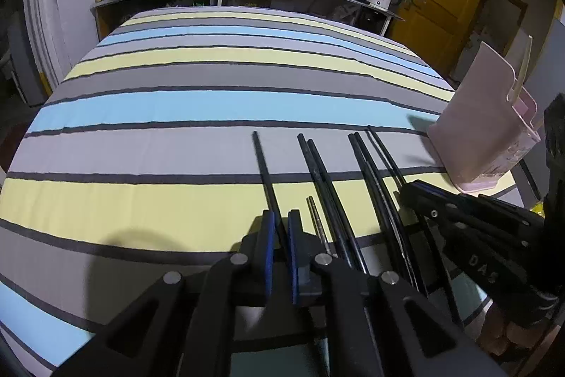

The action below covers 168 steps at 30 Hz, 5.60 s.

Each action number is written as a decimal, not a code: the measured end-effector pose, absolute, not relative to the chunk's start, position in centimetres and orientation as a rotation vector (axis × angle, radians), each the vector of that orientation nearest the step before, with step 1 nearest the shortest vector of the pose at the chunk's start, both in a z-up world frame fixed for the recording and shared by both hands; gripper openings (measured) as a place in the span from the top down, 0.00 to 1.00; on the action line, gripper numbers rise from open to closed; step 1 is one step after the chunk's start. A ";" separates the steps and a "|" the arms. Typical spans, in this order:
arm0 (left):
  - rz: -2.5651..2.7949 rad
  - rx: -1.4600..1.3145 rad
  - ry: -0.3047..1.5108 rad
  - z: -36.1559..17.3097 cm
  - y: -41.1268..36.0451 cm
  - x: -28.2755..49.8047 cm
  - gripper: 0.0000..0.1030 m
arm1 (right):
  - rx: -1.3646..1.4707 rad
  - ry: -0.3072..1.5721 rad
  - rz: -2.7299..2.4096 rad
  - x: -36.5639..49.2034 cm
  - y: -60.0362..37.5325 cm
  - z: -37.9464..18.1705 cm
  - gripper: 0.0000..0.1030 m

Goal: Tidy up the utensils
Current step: 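Close the left gripper on a black chopstick while the right gripper grasps another, then lift the black chopsticks in both grippers over the pink holder, then lower the black chopsticks into the pink holder and open both grippers, then move both grippers back toward the metal-tipped chopsticks on the cloth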

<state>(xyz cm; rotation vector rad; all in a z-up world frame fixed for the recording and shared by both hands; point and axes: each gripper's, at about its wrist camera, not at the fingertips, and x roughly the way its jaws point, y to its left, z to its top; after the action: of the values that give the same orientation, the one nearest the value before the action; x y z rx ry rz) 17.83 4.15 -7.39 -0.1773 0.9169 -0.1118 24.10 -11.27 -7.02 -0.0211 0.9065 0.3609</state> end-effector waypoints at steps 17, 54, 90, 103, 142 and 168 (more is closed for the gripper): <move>-0.158 -0.205 0.817 -1.4 5.6 14.7 0.95 | 0.076 0.768 0.418 19.7 -14.3 -0.8 0.94; -0.393 -0.185 0.674 8.6 -0.1 13.1 0.95 | 0.237 0.562 0.301 13.6 -23.9 6.6 0.94; -0.499 -0.206 0.611 12.6 -8.1 21.9 0.95 | 0.261 0.374 0.208 20.4 -29.6 12.0 0.94; -0.511 -0.180 0.676 9.8 -9.1 22.8 0.95 | 0.236 0.485 0.209 22.6 -28.5 8.4 0.94; -0.340 -0.228 0.633 5.7 2.1 13.0 0.93 | 0.228 0.495 0.269 13.0 -26.3 6.5 0.80; -0.194 -0.257 0.917 -7.3 3.2 14.7 0.85 | 0.145 0.692 0.428 14.0 -19.9 -0.2 0.80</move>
<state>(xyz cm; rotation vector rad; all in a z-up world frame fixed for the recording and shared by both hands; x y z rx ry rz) 14.70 3.18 -7.28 -0.2567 0.9173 -0.1941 13.97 -19.94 -0.19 0.1452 0.6923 0.4279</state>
